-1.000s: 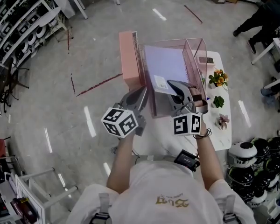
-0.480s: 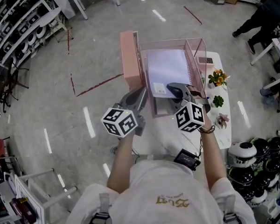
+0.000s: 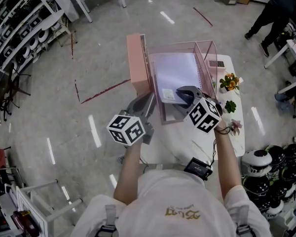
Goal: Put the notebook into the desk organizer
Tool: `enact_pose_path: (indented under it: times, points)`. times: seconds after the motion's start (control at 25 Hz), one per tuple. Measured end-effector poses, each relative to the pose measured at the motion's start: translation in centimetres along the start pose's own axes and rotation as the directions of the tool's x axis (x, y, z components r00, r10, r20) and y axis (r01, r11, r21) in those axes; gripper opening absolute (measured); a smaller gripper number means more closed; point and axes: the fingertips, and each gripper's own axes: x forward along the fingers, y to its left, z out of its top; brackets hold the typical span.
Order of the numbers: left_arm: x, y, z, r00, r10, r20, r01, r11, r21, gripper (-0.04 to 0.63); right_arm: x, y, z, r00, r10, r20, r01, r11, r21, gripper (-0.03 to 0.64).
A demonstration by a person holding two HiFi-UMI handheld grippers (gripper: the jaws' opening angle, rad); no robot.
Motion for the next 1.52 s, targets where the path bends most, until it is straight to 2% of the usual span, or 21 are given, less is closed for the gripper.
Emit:
enact_pose_path:
  times: [0.36, 0.44, 0.6, 0.68, 0.84, 0.96, 1.04, 1.16, 1.28, 1.32, 1.36, 1.4, 1.52]
  points:
    - [-0.1, -0.2, 0.3, 1.0, -0.002, 0.0, 0.002, 1.0, 0.001, 0.014, -0.3, 0.5, -0.2, 0.996, 0.086, -0.022, -0.084, 0.995, 0.06, 0.229]
    - [-0.2, -0.2, 0.3, 1.0, -0.001, -0.001, 0.001, 1.0, -0.001, 0.014, -0.4, 0.6, -0.3, 0.994, 0.108, -0.015, -0.106, 0.991, 0.083, 0.287]
    - [-0.1, -0.5, 0.0, 1.0, -0.006, -0.007, 0.006, 1.0, 0.0, 0.014, -0.7, 1.0, -0.3, 0.991, 0.132, 0.013, -0.133, 0.985, 0.106, 0.323]
    - [-0.2, -0.8, -0.1, 1.0, -0.008, -0.01, 0.008, 1.0, -0.001, 0.014, -1.0, 1.6, 0.1, 0.985, 0.169, 0.039, -0.172, 0.976, 0.135, 0.376]
    - [-0.4, -1.3, -0.2, 1.0, -0.008, -0.011, 0.008, 1.0, 0.001, 0.014, -2.4, 1.5, 1.6, 0.968, 0.176, 0.177, -0.216, 0.947, 0.238, 0.382]
    - [-0.6, -1.6, -0.4, 1.0, -0.007, -0.012, 0.007, 1.0, 0.009, 0.014, -3.3, 1.1, 1.8, 0.965, 0.116, 0.235, -0.183, 0.94, 0.288, 0.376]
    - [-0.7, -1.8, -0.4, 1.0, -0.005, -0.013, 0.005, 1.0, 0.014, 0.014, -3.9, 0.6, 1.7, 0.963, 0.044, 0.266, -0.134, 0.935, 0.33, 0.366]
    - [-1.1, -2.3, -0.4, 1.0, 0.0, -0.013, 0.0, 1.0, 0.031, 0.014, -5.2, 0.0, 1.7, 0.947, -0.063, 0.316, -0.081, 0.902, 0.423, 0.343]
    - [-1.6, -2.9, -0.4, 1.0, 0.013, -0.015, -0.012, 0.998, 0.066, 0.014, -6.9, -0.3, 1.6, 0.925, -0.16, 0.346, -0.043, 0.858, 0.512, 0.31]
    - [-1.7, -3.2, -0.5, 1.0, 0.017, -0.016, -0.016, 0.997, 0.079, 0.014, -7.5, -0.4, 1.5, 0.916, -0.202, 0.347, -0.017, 0.844, 0.536, 0.284]
    - [-1.9, -3.4, -0.5, 1.0, 0.02, -0.017, -0.018, 0.996, 0.091, 0.014, -8.3, -0.6, 1.3, 0.903, -0.251, 0.348, 0.013, 0.826, 0.563, 0.216]
    - [-2.0, -3.8, -0.6, 1.0, 0.02, -0.019, -0.018, 0.994, 0.103, 0.014, -9.1, -0.8, 1.0, 0.887, -0.302, 0.35, 0.038, 0.801, 0.597, 0.153]
    - [-2.7, -4.8, -0.7, 1.0, 0.016, -0.023, -0.012, 0.991, 0.132, 0.014, -11.4, -0.9, 0.0, 0.832, -0.421, 0.362, 0.046, 0.701, 0.711, 0.068]
